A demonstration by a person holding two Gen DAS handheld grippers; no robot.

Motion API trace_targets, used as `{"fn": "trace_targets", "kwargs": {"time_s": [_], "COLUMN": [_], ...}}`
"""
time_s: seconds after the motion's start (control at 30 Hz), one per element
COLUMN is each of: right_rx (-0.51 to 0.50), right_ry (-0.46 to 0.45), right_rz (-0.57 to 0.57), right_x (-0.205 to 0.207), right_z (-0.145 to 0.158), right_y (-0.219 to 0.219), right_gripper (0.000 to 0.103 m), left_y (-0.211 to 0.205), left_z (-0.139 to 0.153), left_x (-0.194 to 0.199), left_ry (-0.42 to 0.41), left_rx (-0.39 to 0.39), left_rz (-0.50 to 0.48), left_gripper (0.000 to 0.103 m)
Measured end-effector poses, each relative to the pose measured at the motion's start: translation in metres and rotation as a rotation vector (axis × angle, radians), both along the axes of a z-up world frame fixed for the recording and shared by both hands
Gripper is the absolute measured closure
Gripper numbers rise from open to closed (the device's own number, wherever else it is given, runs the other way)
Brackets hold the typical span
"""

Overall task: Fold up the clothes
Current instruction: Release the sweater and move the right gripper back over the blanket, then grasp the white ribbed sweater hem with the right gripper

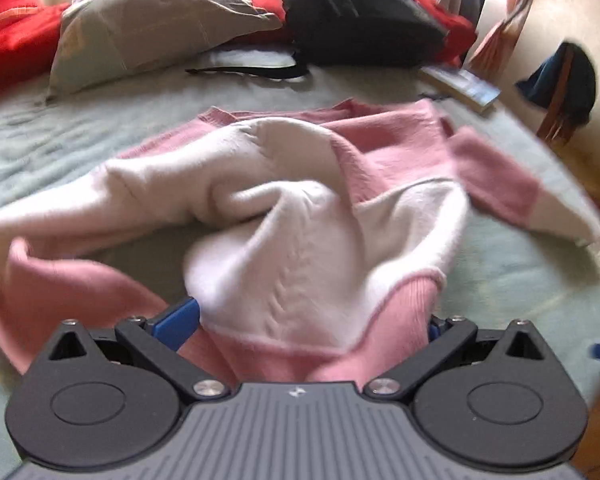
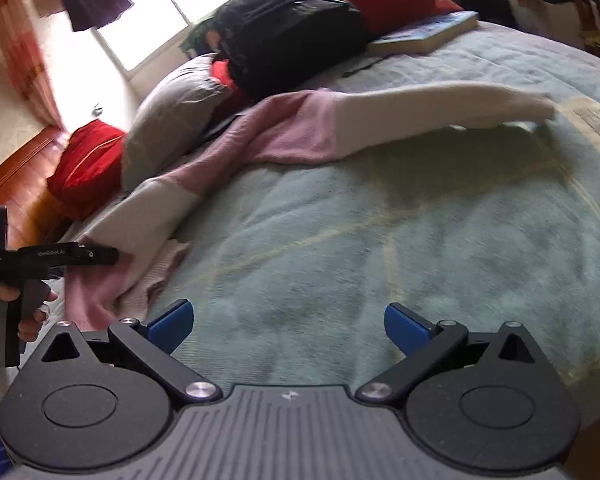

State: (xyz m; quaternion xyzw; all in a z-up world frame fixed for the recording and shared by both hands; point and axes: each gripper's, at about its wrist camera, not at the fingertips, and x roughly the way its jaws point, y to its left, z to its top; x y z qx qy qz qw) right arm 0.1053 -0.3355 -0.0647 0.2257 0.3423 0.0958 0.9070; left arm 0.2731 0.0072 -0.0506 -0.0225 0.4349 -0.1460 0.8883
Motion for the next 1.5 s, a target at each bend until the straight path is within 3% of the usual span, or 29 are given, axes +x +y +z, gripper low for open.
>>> {"fn": "trace_targets", "kwargs": {"time_s": [0.17, 0.3, 0.47, 0.57, 0.6, 0.8, 0.97, 1.23, 1.37, 1.5], "right_rx": [-0.017, 0.016, 0.014, 0.021, 0.026, 0.028, 0.026, 0.118, 0.244, 0.355], "right_ry": [-0.030, -0.046, -0.033, -0.021, -0.014, -0.015, -0.019, -0.034, -0.048, 0.008], "right_rz": [0.048, 0.071, 0.064, 0.046, 0.038, 0.016, 0.025, 0.170, 0.318, 0.393], "right_x": [0.012, 0.013, 0.006, 0.002, 0.001, -0.010, -0.009, 0.022, 0.050, 0.087], "right_z": [0.007, 0.010, 0.008, 0.005, 0.004, 0.004, 0.002, -0.003, -0.005, -0.020], "right_y": [0.019, 0.028, 0.028, 0.025, 0.024, 0.017, 0.015, 0.036, 0.055, 0.076], "right_gripper": [0.000, 0.000, 0.000, 0.000, 0.000, 0.000, 0.000, 0.000, 0.000, 0.000], "left_y": [-0.018, -0.041, -0.088, -0.120, -0.127, -0.119, -0.069, -0.026, -0.022, -0.018], "left_z": [0.025, 0.047, 0.062, 0.048, 0.039, -0.014, 0.004, 0.000, -0.003, -0.005], "left_x": [-0.027, -0.043, -0.059, -0.050, -0.042, 0.020, 0.027, 0.040, 0.040, 0.040], "left_ry": [-0.073, -0.095, -0.048, 0.074, 0.114, 0.205, 0.116, 0.149, 0.147, 0.143], "left_rx": [0.043, 0.049, -0.033, -0.126, -0.143, -0.128, -0.101, -0.220, -0.239, -0.251], "left_rz": [-0.071, -0.191, -0.425, -0.532, -0.529, -0.273, -0.180, -0.171, -0.182, -0.196], "left_gripper": [0.001, 0.001, 0.001, 0.001, 0.001, 0.003, 0.005, 0.004, 0.004, 0.004]}}
